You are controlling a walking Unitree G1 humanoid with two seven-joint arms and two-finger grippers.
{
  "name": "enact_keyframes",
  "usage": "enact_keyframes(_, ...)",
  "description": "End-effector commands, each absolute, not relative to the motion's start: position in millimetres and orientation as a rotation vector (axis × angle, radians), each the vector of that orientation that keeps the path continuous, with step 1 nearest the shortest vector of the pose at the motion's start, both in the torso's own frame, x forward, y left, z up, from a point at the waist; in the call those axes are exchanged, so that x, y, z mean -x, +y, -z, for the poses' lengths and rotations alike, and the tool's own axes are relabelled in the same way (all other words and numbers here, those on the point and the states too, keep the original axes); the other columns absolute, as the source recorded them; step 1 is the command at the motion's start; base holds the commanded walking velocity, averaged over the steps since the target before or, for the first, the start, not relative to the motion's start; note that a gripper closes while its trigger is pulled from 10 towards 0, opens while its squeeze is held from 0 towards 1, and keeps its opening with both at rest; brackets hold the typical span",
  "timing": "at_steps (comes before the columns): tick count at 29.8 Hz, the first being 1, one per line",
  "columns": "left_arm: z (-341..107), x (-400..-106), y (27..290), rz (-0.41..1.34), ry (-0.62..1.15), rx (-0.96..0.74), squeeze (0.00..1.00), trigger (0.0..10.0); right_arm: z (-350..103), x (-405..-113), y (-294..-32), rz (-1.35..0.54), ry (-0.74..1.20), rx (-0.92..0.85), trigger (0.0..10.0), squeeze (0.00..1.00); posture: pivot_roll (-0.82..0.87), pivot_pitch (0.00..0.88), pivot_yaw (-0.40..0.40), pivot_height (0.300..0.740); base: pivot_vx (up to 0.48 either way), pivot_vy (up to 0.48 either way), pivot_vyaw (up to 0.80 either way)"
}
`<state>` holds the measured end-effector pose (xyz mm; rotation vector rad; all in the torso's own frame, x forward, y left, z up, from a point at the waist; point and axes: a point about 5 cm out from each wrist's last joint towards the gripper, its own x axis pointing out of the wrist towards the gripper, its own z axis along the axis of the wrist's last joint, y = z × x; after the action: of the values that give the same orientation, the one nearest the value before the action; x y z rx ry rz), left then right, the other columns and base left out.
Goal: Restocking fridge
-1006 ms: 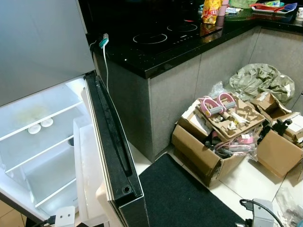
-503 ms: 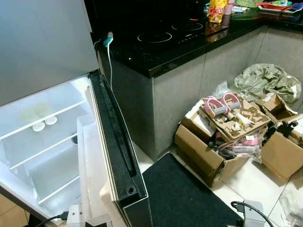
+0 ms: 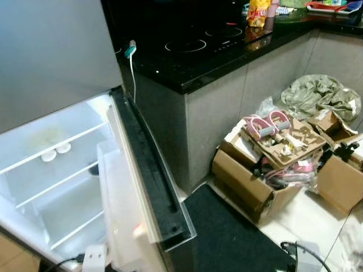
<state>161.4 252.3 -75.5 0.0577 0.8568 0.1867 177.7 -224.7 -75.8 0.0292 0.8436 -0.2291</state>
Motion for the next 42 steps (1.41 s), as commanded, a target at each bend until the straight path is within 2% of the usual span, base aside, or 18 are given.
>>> enact_keyframes(1,77,-159,253,-0.185,0.864,-0.055,0.00,10.0,75,-179,-225,0.224,0.835,-0.021,10.0,0.00,-0.04,0.069,0.043,0.740,0.000,0.405,0.00)
enact_keyframes(5,76,-161,251,-0.180,0.857,-0.054,0.00,10.0,75,-179,-225,0.225,0.833,-0.023,10.0,0.00,-0.04,0.070,0.042,0.740,0.000,0.402,0.00)
enact_keyframes(38,70,-183,236,-0.083,0.827,-0.071,0.00,10.0,77,-174,-227,0.249,0.838,-0.034,10.0,0.00,-0.05,0.060,0.053,0.740,0.000,0.000,0.00)
enact_keyframes(42,68,-187,234,-0.074,0.806,-0.063,0.00,10.0,76,-176,-225,0.242,0.835,-0.035,10.0,0.00,-0.05,0.060,0.053,0.740,-0.266,0.000,0.00)
